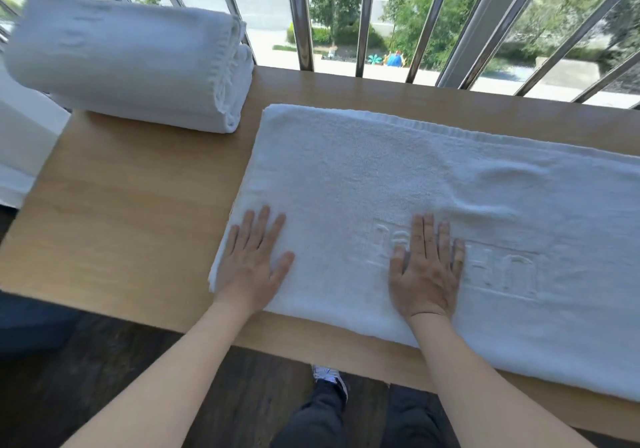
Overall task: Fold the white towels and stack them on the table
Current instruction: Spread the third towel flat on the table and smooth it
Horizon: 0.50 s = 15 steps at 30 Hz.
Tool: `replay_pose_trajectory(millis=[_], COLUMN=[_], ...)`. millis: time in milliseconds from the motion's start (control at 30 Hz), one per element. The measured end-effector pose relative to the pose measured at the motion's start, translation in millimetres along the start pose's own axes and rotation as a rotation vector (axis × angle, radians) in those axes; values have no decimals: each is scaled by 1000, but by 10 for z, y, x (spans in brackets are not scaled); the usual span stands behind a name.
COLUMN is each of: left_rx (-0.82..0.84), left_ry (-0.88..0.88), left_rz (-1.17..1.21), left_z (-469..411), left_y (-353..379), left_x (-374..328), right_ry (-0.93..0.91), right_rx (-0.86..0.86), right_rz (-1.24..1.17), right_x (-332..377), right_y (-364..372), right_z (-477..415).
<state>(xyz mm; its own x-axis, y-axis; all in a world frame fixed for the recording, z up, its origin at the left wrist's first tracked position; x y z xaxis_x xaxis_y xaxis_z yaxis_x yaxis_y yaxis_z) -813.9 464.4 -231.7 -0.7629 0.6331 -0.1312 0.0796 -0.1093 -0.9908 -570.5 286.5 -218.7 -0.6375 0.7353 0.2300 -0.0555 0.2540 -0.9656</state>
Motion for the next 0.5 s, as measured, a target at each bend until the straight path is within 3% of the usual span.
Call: replay_pose_trajectory(millis=[67, 167, 367, 500], left_rx=[34, 34, -12, -38], left_ry=[-107, -74, 178, 239], left_rz=[18, 0, 101, 109], left_z=[-14, 20, -45, -208], left_y=[-28, -36, 60, 124], left_x=[220, 0, -1320, -2070], right_ry=[-5, 8, 0, -9], right_rx=[2, 0, 24, 30], right_rz=[-7, -41, -164, -203], right_x=[0, 21, 29, -266], right_y=[-14, -25, -40, -140], right_z=[-3, 8, -2, -48])
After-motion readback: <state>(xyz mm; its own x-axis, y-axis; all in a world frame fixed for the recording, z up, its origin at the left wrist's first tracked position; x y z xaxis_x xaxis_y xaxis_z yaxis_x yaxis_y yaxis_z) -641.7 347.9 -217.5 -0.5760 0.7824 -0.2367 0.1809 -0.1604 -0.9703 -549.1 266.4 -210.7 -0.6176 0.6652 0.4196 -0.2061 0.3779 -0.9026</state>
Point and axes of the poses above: each hand's wrist, its own z-axis away from the middle knuckle, its own y-axis out of the palm, x = y × z, the point moved 9 cm from there along -z, towards the middle knuckle, and after that the axes turned 13 degrees about -x, right-handed, at the moved point
